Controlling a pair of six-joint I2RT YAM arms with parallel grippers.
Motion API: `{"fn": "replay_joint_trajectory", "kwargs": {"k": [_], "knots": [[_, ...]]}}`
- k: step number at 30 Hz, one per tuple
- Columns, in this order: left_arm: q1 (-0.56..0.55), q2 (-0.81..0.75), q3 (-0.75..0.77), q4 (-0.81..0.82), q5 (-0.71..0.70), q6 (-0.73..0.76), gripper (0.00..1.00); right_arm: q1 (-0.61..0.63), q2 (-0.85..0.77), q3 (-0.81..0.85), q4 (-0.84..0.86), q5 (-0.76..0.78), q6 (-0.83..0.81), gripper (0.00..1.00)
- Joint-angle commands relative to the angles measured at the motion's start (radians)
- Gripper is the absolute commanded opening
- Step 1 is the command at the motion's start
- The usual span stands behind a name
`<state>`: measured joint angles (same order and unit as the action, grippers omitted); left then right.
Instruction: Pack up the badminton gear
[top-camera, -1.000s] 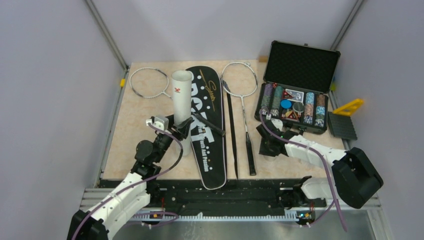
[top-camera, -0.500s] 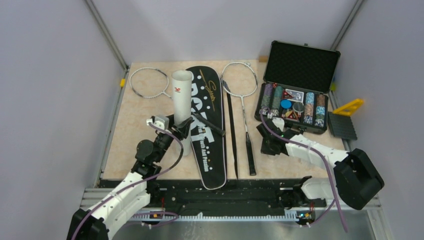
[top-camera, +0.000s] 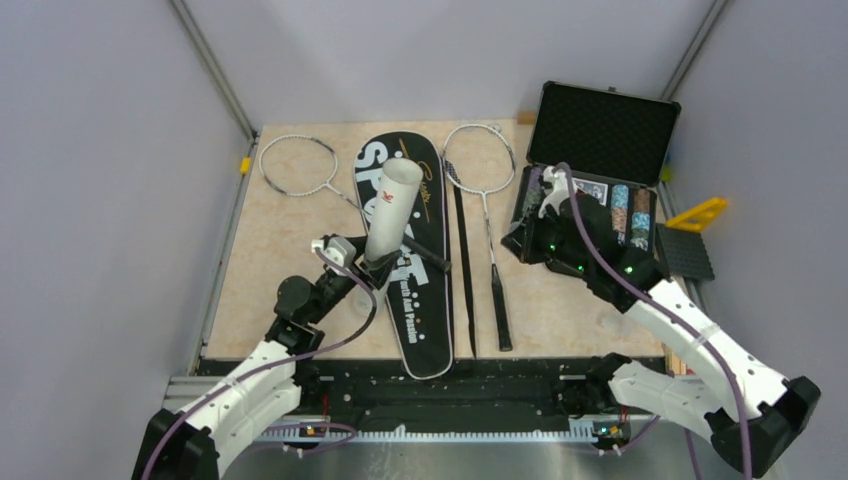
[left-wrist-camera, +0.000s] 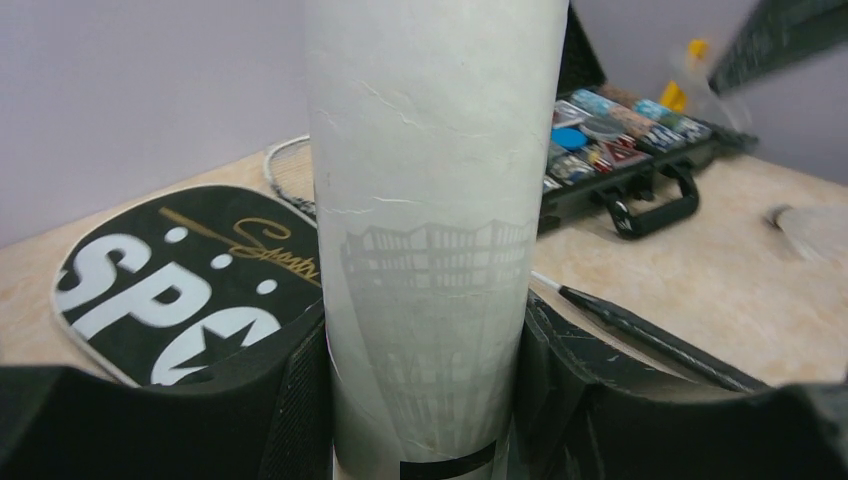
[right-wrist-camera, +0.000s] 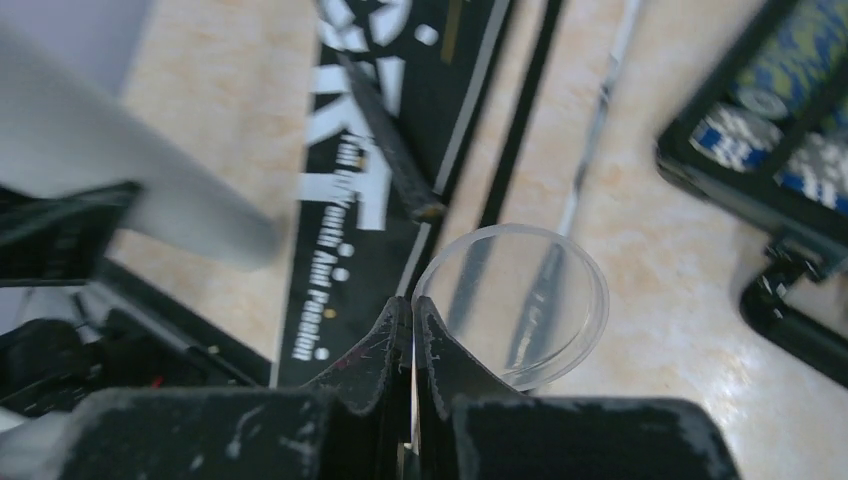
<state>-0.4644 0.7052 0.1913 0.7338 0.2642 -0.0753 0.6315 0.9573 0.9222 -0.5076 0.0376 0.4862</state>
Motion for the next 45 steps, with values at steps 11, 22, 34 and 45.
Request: {"fn": "replay_joint_trajectory", "kwargs": {"k": [11, 22, 34, 45], "knots": [[0.004, 0.038, 0.07, -0.049, 0.539, 0.257, 0.18, -0.007, -0.076, 0.225, 0.256, -0.635, -0.176, 0.0], [0.003, 0.047, 0.071, -0.077, 0.468, 0.288, 0.19, -0.007, 0.096, 0.466, 0.171, -0.951, -0.298, 0.0], [0.003, 0.059, 0.079, -0.08, 0.427, 0.285, 0.19, -0.007, 0.149, 0.552, -0.064, -0.968, -0.446, 0.0], [0.004, 0.068, 0.084, -0.076, 0.447, 0.278, 0.19, -0.006, 0.213, 0.593, -0.076, -0.966, -0.452, 0.0]]}}
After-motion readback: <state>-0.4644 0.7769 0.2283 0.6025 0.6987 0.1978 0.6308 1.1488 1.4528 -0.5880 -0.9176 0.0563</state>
